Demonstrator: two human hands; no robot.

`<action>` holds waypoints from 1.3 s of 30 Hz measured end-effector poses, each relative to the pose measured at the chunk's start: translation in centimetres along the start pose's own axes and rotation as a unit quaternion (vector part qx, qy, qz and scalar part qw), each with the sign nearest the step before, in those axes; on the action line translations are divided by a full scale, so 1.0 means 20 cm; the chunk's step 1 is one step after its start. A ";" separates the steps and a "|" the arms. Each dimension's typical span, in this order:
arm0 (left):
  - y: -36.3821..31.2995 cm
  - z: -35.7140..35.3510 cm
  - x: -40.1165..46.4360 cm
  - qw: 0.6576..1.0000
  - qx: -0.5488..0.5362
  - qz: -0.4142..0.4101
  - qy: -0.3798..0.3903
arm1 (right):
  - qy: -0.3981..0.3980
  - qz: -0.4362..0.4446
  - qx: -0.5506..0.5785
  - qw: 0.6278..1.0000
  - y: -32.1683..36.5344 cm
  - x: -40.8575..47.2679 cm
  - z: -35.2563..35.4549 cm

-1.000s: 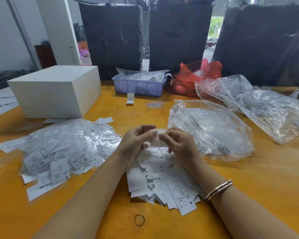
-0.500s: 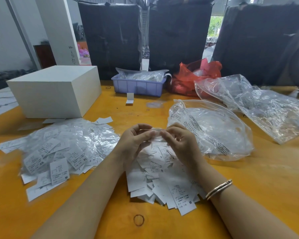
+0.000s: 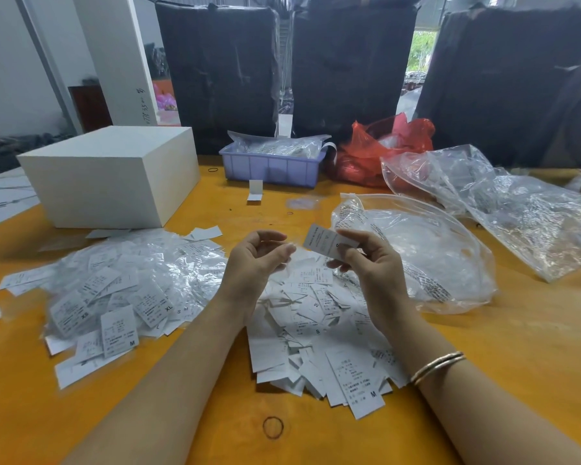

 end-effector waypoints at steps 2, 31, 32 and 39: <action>-0.01 0.00 0.00 1.000 0.006 -0.007 0.002 | -0.008 -0.005 0.001 1.000 0.00 0.00 0.00; -0.02 -0.03 -0.02 0.994 0.106 -0.005 0.029 | 0.088 -0.003 -0.160 0.983 -0.02 0.00 -0.02; -0.03 -0.03 -0.02 0.993 0.111 -0.006 0.030 | 0.087 -0.003 -0.156 0.984 -0.02 0.00 -0.01; -0.01 -0.03 -0.01 0.990 0.129 0.016 0.057 | 0.130 -0.013 -0.162 0.978 -0.03 -0.01 -0.04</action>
Point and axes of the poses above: each hand's wrist, its own x-axis towards the middle knuckle, its own z-axis out of the back of the hand, y = z × x, the point moved 5 cm from there along x, towards the middle knuckle, and after that the axes turned 10 degrees about y, right-handed, at the moved point
